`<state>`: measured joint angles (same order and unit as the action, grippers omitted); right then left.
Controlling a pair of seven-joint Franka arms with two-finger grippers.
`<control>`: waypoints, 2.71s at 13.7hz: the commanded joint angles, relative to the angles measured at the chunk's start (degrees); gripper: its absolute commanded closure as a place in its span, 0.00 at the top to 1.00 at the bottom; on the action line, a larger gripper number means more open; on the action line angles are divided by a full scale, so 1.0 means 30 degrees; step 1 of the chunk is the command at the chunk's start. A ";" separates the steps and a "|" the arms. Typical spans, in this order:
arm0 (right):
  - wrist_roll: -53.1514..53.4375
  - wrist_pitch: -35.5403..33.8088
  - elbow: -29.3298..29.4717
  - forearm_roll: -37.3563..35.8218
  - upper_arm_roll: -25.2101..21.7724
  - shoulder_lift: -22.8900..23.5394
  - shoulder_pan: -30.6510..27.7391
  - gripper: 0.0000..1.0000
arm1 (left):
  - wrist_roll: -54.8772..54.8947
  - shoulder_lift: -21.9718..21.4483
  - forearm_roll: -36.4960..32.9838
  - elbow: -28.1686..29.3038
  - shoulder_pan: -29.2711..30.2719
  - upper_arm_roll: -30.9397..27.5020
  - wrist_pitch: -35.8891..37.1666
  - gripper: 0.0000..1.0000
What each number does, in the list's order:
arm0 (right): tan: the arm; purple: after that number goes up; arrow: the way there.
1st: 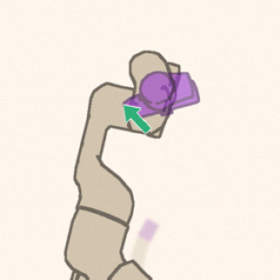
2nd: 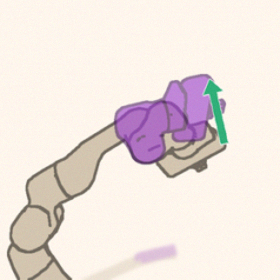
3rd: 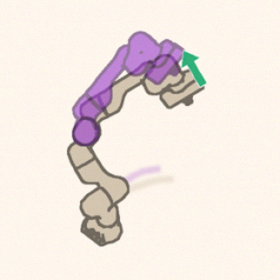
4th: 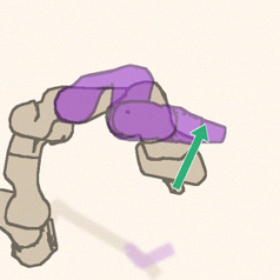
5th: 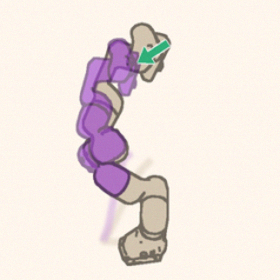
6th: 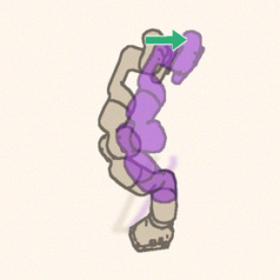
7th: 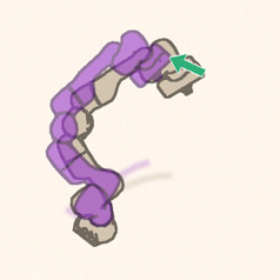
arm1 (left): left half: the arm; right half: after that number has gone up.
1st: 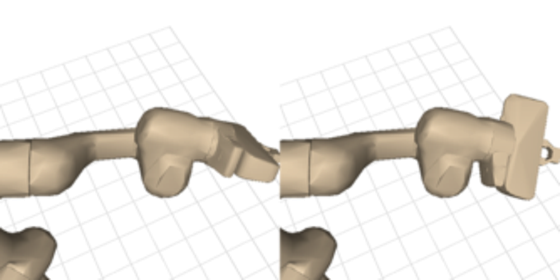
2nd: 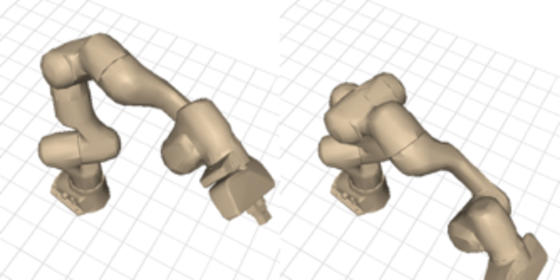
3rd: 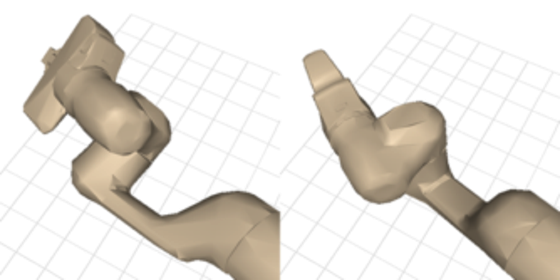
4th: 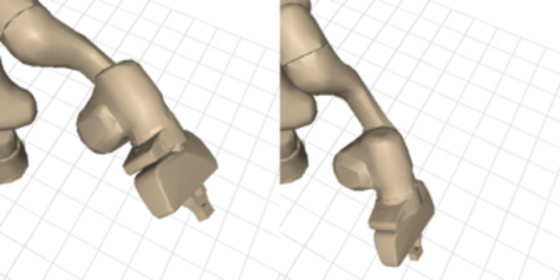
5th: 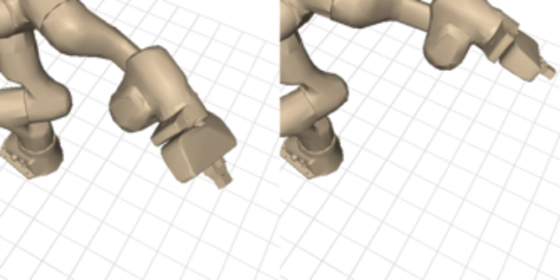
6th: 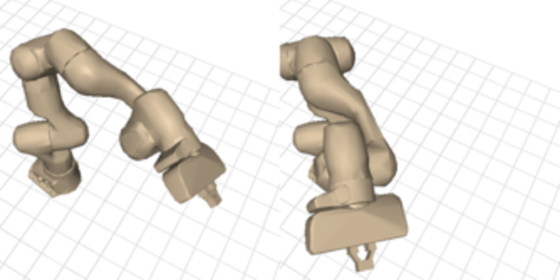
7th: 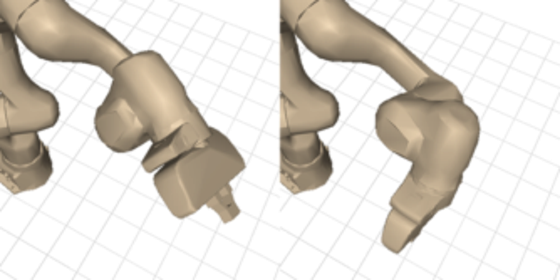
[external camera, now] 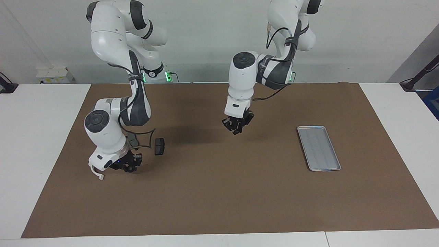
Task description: Place bearing gear from tray to pile
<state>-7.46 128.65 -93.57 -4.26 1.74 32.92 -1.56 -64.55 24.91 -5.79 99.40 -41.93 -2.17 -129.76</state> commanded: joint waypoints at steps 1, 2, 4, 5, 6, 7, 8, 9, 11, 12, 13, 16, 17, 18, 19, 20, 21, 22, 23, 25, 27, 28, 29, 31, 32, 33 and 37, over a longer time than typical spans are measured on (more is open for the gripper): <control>-0.0474 0.0388 -0.0098 -0.0103 0.0327 -0.0045 -0.0300 0.00 | -0.0426 0.0018 -0.0473 0.1317 -0.0173 -0.0420 -0.1948 0.00; -0.0445 0.0330 -0.0098 -0.0103 0.0327 -0.0045 -0.0271 0.00 | -0.0426 0.0018 -0.0473 0.1640 -0.0143 -0.0449 -0.2446 0.00; -0.0357 0.0126 -0.0069 -0.0074 0.0327 -0.0045 -0.0271 0.18 | -0.0426 -0.0040 -0.0473 0.2519 -0.0114 -0.0537 -0.3442 0.00; -0.0327 0.0096 -0.0069 -0.0045 0.0327 -0.0074 -0.0271 0.73 | -0.0426 -0.0040 -0.0473 0.2609 -0.0114 -0.0566 -0.3534 0.00; -0.0327 0.0009 -0.0011 -0.0074 0.0327 -0.0103 -0.0242 1.00 | -0.0426 -0.0040 -0.0473 0.2639 -0.0056 -0.0567 -0.3622 0.00; -0.0327 -0.0108 -0.0010 -0.0074 0.0327 -0.0277 -0.0155 1.00 | -0.0426 -0.0040 -0.0502 0.2668 0.0003 -0.0567 -0.3651 0.00; -0.0327 -0.0516 0.0048 -0.0074 0.0298 -0.0395 -0.0067 1.00 | -0.0397 -0.0069 -0.0503 0.2813 0.0090 -0.0567 -0.3855 0.00; -0.0298 -0.1100 0.0164 -0.0103 0.0298 -0.0715 0.0050 1.00 | -0.0252 -0.0070 -0.0503 0.2931 0.0178 -0.0567 -0.4292 0.49; -0.0268 -0.2096 0.0224 -0.0133 0.0327 -0.1535 0.0516 1.00 | 0.0129 -0.0070 -0.0503 0.2641 0.0645 -0.0538 -0.4035 1.00; -0.0036 -0.2682 0.0340 -0.0104 0.0327 -0.1887 0.0781 1.00 | 0.0218 -0.0070 -0.0503 0.2465 0.0764 -0.0537 -0.3917 1.00; 0.0633 -0.3297 0.0602 -0.0132 0.0356 -0.2151 0.0929 1.00 | 0.0306 -0.0070 -0.0503 0.2347 0.0794 -0.0566 -0.3770 1.00; 0.4927 -0.5289 0.1219 -0.0016 0.0445 -0.2621 0.2710 1.00 | 0.2141 -0.0536 -0.0357 0.1033 0.2312 -0.0479 -0.1640 1.00; 0.7267 -0.5672 0.1365 0.0101 0.0474 -0.2681 0.3500 1.00 | 0.3457 -0.0828 -0.0269 0.0767 0.3043 -0.0537 -0.1050 1.00; 0.9639 -0.5734 0.1367 0.0131 0.0503 -0.2740 0.4349 1.00 | 0.4834 -0.1353 -0.0268 0.0735 0.4123 -0.0479 -0.0725 1.00; 1.1751 -0.5706 0.1309 0.0160 0.0503 -0.2769 0.5199 1.00 | 0.6617 -0.1997 -0.0297 0.0706 0.5120 -0.0479 0.0003 1.00; 1.3484 -0.5647 0.1308 0.0189 0.0503 -0.2769 0.5903 1.00 | 0.8636 -0.2554 -0.0269 0.0386 0.6029 -0.0537 0.1083 1.00; 1.5009 -0.5531 0.1279 0.0335 0.0503 -0.2740 0.6665 1.00 | 1.0918 -0.2879 -0.0268 -0.0226 0.7083 -0.0566 0.2515 1.00; 1.6852 -0.5355 0.1308 0.0568 0.0503 -0.2595 0.7513 1.00 | 1.3232 -0.3027 -0.0268 -0.1073 0.8253 -0.0451 0.3980 1.00; 1.8784 -0.4948 0.1308 0.0570 0.0503 -0.2420 0.8334 1.00 | 1.5083 -0.3087 -0.0152 -0.1952 0.9193 -0.0362 0.5387 1.00; 2.1400 -0.4272 0.1395 0.0367 0.0503 -0.1750 0.9887 1.00 | 1.8193 -0.3145 0.0694 -0.4292 1.0399 -0.0535 0.9161 1.00; 2.3364 -0.3279 0.1454 0.0220 0.0474 -0.0753 1.0975 1.00 | 1.9579 -0.3262 0.1108 -0.5764 1.1219 -0.0655 1.2273 1.00; 2.4128 -0.3013 0.1687 0.0161 0.0474 -0.0313 1.1182 1.00 | 1.9787 -0.3727 0.1109 -0.6059 1.1572 -0.0625 1.2895 1.00; 2.4629 -0.3039 0.2617 0.0160 0.0445 0.0446 1.1677 1.00 | 1.9789 -0.4515 0.1225 -0.6120 1.1634 -0.0654 1.3017 1.00; 2.5334 -0.2981 0.3766 0.0161 0.0445 0.1445 1.1887 1.00 | 1.9789 -0.6972 0.1577 -0.5306 1.1751 -0.0888 1.3425 1.00; 2.5366 -0.2836 0.3972 0.0160 0.0445 0.1652 1.1887 1.00 | 1.9818 -0.7506 0.1606 -0.5010 1.2012 -0.1034 1.3399 1.00; 2.5366 -0.2631 0.3945 0.0160 0.0474 0.1654 1.1858 1.00 | 1.9789 -0.7540 0.1607 -0.5065 1.2131 -0.1035 1.3399 1.00; 2.5396 -0.1781 0.3916 0.0014 0.0474 0.2326 1.2178 1.00 | 2.1012 -0.8710 0.1431 -0.4334 1.2801 -0.1036 1.4160 1.00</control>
<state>67.56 121.68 -83.12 -3.50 3.09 37.64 34.23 -4.83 1.25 -2.06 83.53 -5.59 -5.51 -87.67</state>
